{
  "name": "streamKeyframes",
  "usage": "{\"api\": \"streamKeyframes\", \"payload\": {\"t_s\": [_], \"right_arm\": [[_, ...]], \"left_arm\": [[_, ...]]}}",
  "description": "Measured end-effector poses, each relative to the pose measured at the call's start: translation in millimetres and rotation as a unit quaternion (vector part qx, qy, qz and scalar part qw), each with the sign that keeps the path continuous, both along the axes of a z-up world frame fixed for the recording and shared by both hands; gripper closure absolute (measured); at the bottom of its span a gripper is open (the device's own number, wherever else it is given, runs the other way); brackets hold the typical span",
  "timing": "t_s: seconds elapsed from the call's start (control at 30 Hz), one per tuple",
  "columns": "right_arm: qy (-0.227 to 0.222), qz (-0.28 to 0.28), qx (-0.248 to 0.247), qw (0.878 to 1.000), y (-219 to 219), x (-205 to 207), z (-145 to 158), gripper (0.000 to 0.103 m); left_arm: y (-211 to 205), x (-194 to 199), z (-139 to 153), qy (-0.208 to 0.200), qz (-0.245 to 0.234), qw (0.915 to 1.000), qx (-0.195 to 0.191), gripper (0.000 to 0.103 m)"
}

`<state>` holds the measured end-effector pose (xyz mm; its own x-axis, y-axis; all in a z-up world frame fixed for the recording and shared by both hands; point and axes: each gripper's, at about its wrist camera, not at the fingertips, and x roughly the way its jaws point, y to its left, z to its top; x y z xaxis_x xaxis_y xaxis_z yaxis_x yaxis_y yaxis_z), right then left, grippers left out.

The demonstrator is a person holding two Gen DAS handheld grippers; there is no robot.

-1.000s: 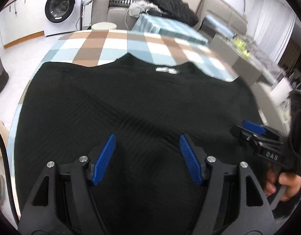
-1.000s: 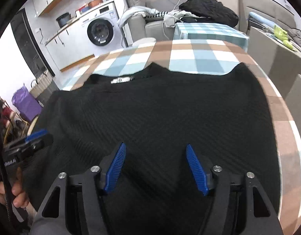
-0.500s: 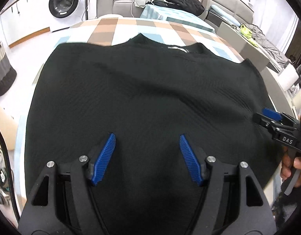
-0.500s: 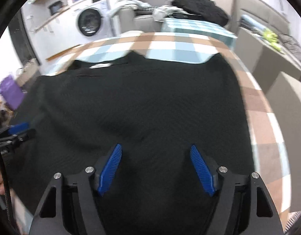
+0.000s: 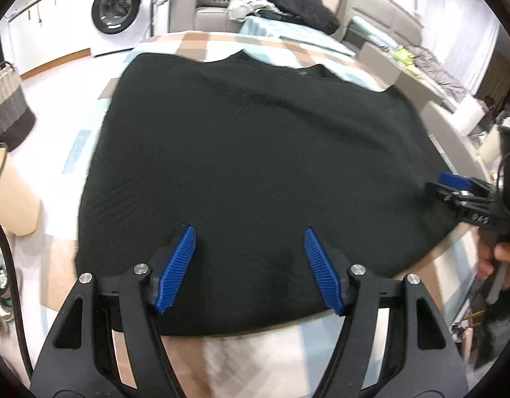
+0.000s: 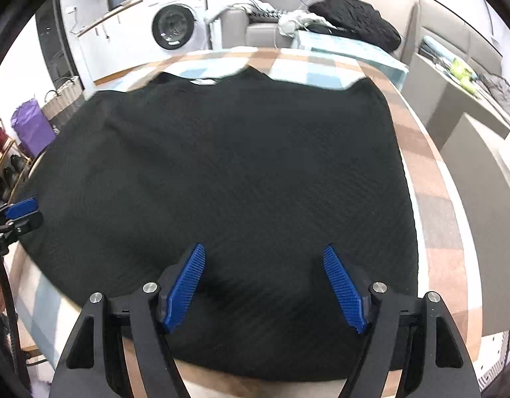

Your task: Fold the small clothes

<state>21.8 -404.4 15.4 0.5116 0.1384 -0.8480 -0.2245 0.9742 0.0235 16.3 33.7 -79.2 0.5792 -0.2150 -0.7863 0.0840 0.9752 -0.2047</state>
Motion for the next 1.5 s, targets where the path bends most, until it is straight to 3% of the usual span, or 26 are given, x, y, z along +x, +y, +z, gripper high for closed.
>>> {"api": "streamKeyframes", "payload": {"t_s": [0.1, 0.2, 0.37, 0.53, 0.67, 0.73, 0.97, 1.07, 1.13, 1.2, 1.37, 1.4, 1.5], "right_arm": [[-0.008, 0.026, 0.018, 0.999, 23.7, -0.6, -0.7, 0.027], [0.006, 0.045, 0.003, 0.999, 39.6, -2.5, -15.0, 0.028], [-0.005, 0.052, -0.018, 0.998, 31.4, -19.3, -16.2, 0.027], [0.011, 0.020, 0.034, 0.999, 9.3, -25.9, -8.2, 0.027], [-0.001, 0.017, 0.085, 0.996, 13.4, -25.3, 0.9, 0.027], [-0.007, 0.026, 0.090, 0.996, 22.9, -22.6, 3.5, 0.027], [-0.015, 0.058, 0.094, 0.994, 45.7, -21.4, 9.2, 0.026], [-0.015, 0.058, 0.091, 0.994, 48.8, -19.2, 7.5, 0.026], [-0.015, 0.057, 0.090, 0.994, 50.7, -18.0, 8.1, 0.026], [-0.020, 0.057, 0.089, 0.994, 51.3, -17.4, 9.8, 0.026], [-0.023, 0.056, 0.085, 0.995, 51.7, -15.7, 13.2, 0.026], [-0.023, 0.055, 0.085, 0.995, 51.7, -14.8, 13.1, 0.026], [-0.019, 0.055, 0.081, 0.995, 53.9, -12.0, 9.8, 0.026]], "left_arm": [[-10.7, -2.3, -4.9, 0.008, -0.011, 0.9998, 0.012, 0.037], [-12.6, -13.0, -8.0, 0.009, -0.012, 0.9996, 0.023, 0.037], [4.2, -41.2, -6.7, 0.021, 0.016, 0.9996, -0.010, 0.037], [33.1, -77.6, 0.8, 0.019, 0.085, 0.9927, -0.084, 0.037], [56.0, -95.2, -5.7, 0.024, 0.135, 0.9790, -0.151, 0.037], [65.0, -97.5, -10.3, 0.025, 0.161, 0.9731, -0.163, 0.037], [77.7, -61.8, -11.5, -0.005, 0.199, 0.9685, -0.150, 0.038], [75.5, -43.9, -13.2, -0.007, 0.219, 0.9683, -0.120, 0.062], [76.2, -31.6, -15.7, -0.010, 0.220, 0.9661, -0.135, 0.068], [77.9, -23.5, -17.4, -0.012, 0.229, 0.9616, -0.151, 0.080], [76.4, -19.7, -8.2, -0.041, 0.226, 0.9624, -0.146, 0.078], [78.3, -18.8, -10.3, -0.035, 0.232, 0.9612, -0.144, 0.070], [87.6, -15.7, -19.3, -0.021, 0.258, 0.9530, -0.158, 0.064]]}}
